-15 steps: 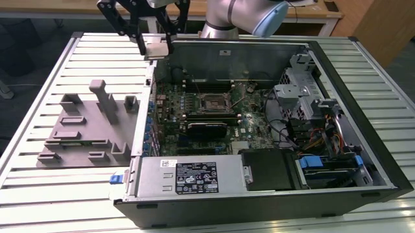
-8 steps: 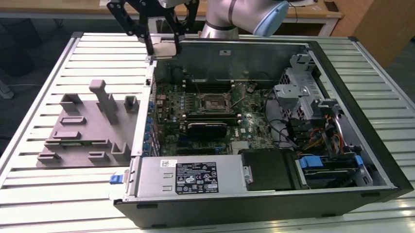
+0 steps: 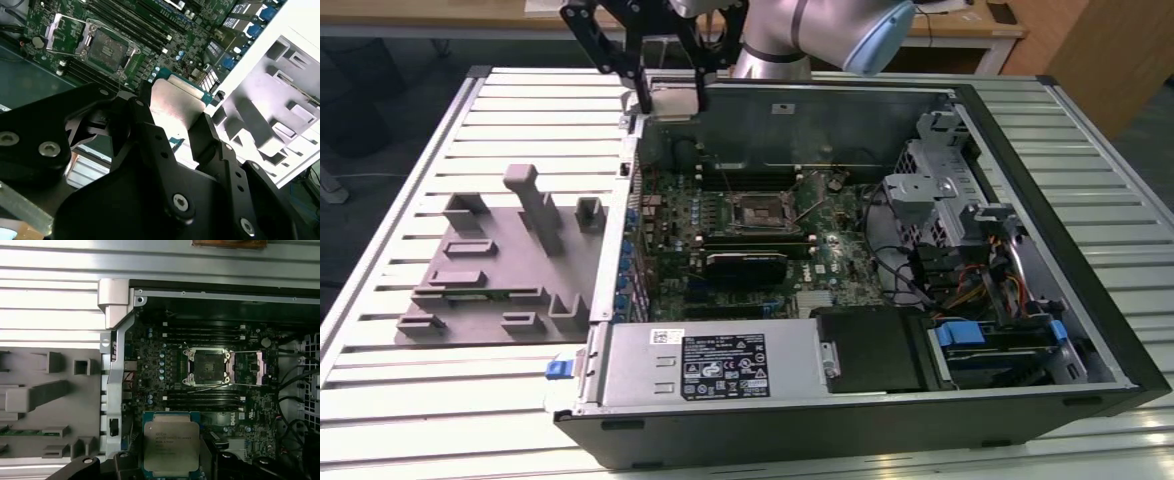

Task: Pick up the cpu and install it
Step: 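Pick up the cpu and move it towards the insertion slot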

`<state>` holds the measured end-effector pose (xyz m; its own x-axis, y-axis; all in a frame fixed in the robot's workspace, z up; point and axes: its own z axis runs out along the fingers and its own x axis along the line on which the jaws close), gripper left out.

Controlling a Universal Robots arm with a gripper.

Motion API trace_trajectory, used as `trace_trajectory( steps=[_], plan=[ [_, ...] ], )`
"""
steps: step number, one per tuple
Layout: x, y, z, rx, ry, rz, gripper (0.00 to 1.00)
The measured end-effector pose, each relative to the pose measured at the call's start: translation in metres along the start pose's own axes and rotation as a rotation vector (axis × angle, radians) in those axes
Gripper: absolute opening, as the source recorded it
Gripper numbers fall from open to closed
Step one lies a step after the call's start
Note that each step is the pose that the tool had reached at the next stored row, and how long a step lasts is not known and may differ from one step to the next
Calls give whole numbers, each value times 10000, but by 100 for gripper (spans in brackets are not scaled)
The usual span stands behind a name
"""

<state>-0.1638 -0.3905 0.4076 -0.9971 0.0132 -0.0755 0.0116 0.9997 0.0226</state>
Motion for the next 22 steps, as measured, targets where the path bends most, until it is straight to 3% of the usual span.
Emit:
trace_trajectory(
  steps=[11, 22],
  plan=[
    [-168, 1, 81, 1, 3, 1, 54],
    [-353, -1, 264, -2, 1, 0, 54]
  ],
)
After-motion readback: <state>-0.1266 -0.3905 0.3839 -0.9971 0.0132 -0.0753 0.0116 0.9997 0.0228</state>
